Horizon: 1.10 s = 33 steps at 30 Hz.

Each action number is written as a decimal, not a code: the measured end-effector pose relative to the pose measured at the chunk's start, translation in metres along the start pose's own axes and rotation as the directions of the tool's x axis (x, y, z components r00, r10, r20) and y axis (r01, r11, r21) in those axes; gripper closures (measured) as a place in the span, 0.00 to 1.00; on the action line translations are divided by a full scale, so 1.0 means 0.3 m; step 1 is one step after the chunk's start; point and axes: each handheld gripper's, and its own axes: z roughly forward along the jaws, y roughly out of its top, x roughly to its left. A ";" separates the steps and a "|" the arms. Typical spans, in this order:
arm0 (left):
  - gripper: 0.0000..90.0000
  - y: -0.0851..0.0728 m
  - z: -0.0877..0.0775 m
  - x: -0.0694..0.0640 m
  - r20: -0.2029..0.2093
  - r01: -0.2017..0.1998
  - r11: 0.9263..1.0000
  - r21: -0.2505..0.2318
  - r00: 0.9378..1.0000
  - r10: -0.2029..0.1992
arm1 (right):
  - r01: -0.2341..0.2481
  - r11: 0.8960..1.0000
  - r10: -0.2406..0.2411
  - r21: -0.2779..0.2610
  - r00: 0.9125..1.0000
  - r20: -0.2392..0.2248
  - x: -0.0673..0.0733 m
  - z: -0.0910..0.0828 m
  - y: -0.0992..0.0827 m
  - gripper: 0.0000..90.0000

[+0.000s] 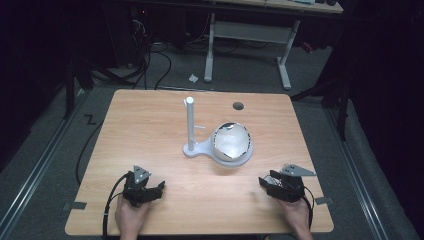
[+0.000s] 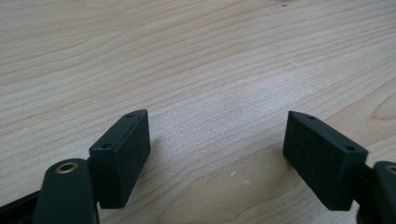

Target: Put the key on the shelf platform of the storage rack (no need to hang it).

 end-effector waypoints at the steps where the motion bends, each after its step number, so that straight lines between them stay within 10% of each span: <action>1: 0.26 0.000 0.000 0.000 0.000 0.000 1.000 0.000 1.000 0.000 | 0.002 1.000 -0.002 0.001 1.000 0.002 -0.005 -0.003 -0.003 0.48; 33: 0.26 0.000 0.000 0.000 0.000 -0.001 1.000 0.000 1.000 0.001 | -0.008 0.997 0.006 0.072 0.999 0.031 -0.041 0.017 -0.082 0.54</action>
